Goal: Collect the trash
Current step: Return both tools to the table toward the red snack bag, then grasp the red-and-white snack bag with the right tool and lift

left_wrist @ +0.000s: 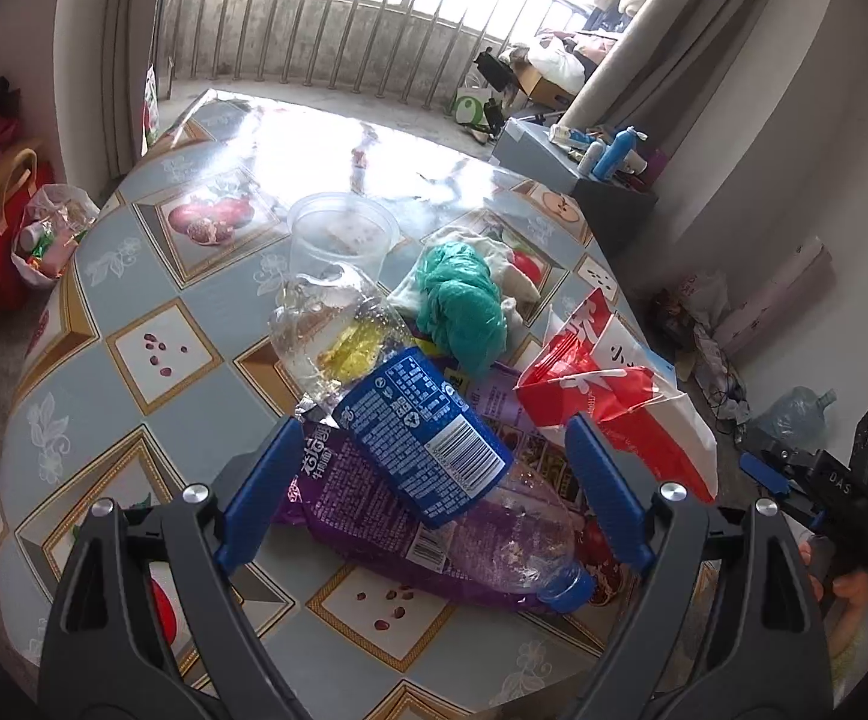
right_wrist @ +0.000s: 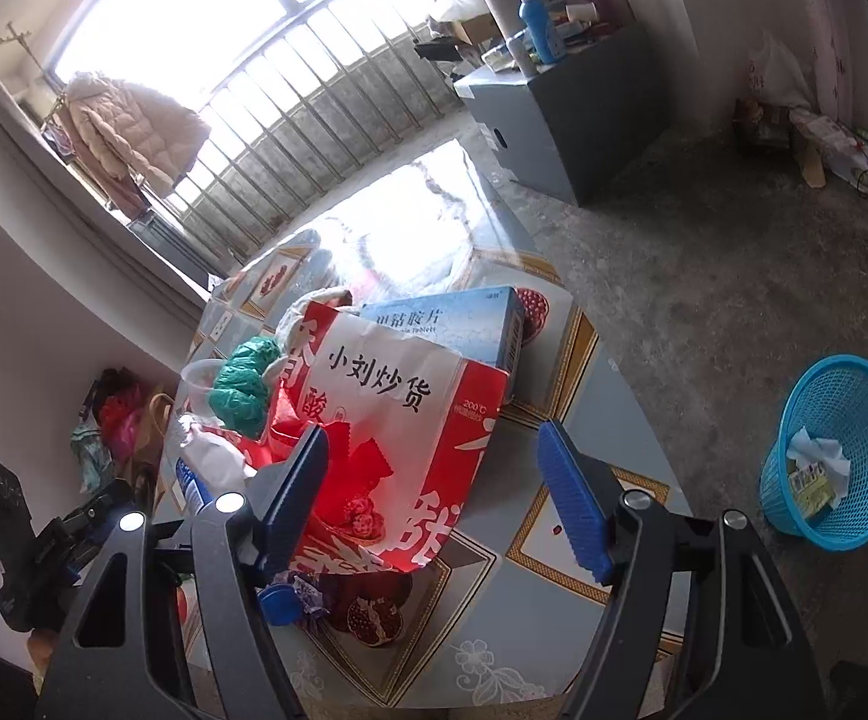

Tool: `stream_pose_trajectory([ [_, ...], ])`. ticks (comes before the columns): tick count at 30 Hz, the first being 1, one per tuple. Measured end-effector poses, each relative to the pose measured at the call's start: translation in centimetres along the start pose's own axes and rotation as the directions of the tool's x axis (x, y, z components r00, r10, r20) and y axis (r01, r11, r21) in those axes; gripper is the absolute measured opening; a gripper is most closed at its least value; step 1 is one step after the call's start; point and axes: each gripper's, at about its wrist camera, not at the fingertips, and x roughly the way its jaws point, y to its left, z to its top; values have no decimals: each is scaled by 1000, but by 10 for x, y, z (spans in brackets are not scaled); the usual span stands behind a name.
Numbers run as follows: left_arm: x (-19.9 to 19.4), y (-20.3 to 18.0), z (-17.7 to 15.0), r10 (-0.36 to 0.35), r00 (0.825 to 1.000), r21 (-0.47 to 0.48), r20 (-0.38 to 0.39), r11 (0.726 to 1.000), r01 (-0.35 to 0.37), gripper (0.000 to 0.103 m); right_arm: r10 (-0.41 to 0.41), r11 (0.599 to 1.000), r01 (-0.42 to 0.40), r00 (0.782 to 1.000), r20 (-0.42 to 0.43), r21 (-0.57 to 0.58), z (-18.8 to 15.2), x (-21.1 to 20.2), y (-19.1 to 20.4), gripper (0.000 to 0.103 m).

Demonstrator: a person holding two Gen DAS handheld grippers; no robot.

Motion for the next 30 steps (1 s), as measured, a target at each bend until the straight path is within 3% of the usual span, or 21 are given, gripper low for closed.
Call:
stream_pose_trajectory([
  [8, 23, 11, 1, -7, 998, -33, -56, 999, 6, 84, -8, 999, 10, 999, -38, 47, -2, 20, -8, 64],
  [13, 23, 14, 4, 5, 999, -38, -53, 999, -7, 84, 42, 999, -43, 998, -49, -30, 6, 26, 13, 57],
  [20, 8, -12, 18, -90, 996, 28, -8, 995, 91, 84, 73, 982, -94, 989, -127, -165, 0, 57, 47, 57],
  [26, 22, -37, 21, -194, 978, 39, -79, 980, 197, 65, 90, 963, -133, 979, -183, -236, -9, 67, 61, 57],
  [30, 37, -48, 13, -220, 964, 48, -149, 972, 230, 57, 108, 954, -164, 969, -221, -252, -11, 69, 66, 57],
])
